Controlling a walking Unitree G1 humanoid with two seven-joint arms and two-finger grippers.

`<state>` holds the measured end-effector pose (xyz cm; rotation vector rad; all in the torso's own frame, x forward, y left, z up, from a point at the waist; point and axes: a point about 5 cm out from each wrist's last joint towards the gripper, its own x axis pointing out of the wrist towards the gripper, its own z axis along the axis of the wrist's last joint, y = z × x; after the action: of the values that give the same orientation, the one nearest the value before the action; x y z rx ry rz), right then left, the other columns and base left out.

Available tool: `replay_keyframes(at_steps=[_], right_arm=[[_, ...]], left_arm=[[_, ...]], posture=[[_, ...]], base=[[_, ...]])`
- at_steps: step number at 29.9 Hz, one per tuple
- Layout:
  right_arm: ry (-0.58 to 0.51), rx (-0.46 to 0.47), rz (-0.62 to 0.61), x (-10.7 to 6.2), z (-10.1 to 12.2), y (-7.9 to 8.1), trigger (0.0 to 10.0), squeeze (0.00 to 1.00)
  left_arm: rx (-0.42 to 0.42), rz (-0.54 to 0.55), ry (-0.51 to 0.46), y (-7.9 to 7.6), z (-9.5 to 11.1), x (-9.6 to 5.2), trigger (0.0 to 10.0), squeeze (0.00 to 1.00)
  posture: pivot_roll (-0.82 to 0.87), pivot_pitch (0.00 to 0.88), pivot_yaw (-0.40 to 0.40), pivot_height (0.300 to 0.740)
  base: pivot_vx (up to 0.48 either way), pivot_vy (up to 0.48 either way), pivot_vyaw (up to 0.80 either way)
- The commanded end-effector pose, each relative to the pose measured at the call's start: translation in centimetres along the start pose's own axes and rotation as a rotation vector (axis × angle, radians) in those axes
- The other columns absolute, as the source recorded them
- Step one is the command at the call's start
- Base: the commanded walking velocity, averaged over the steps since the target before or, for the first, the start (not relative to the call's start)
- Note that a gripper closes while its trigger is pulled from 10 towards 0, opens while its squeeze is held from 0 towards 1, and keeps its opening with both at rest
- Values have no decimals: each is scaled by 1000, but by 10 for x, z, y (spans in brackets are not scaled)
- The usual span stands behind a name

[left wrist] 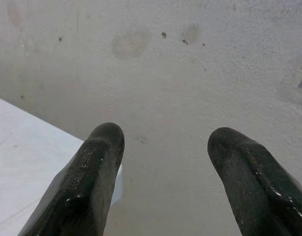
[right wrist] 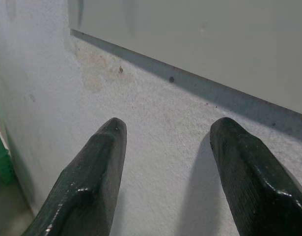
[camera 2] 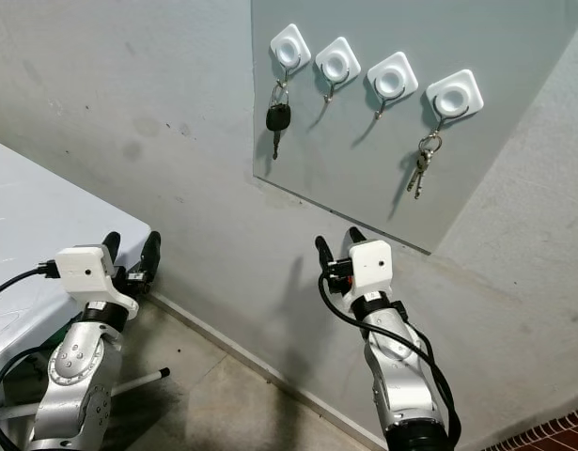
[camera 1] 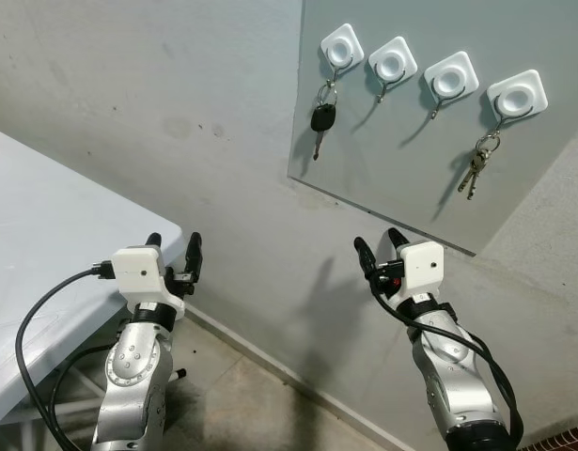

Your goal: Hang keys on a hook

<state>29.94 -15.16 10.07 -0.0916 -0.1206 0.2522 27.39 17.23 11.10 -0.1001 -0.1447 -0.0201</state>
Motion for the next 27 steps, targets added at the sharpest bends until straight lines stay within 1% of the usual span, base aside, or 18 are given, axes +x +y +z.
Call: replay_keyframes(at_steps=[1, 10, 27], right_arm=[[-20, -6, -5, 2, 7, -4, 10000, 0], [-16, -3, 2, 1, 6, -3, 10000, 0], [-7, -1, 8, -1, 6, -4, 10000, 0]], left_arm=[[8, -6, -12, 0, 4, 0, 10000, 0], [-4, -8, -6, -1, 3, -1, 10000, 0], [9, -6, 10, -2, 2, -3, 10000, 0]], posture=[[-82, 0, -41, 728], [-81, 0, -42, 728], [-79, 0, -46, 728]], base=[[0, 0, 800], [0, 0, 800], [0, 0, 800]])
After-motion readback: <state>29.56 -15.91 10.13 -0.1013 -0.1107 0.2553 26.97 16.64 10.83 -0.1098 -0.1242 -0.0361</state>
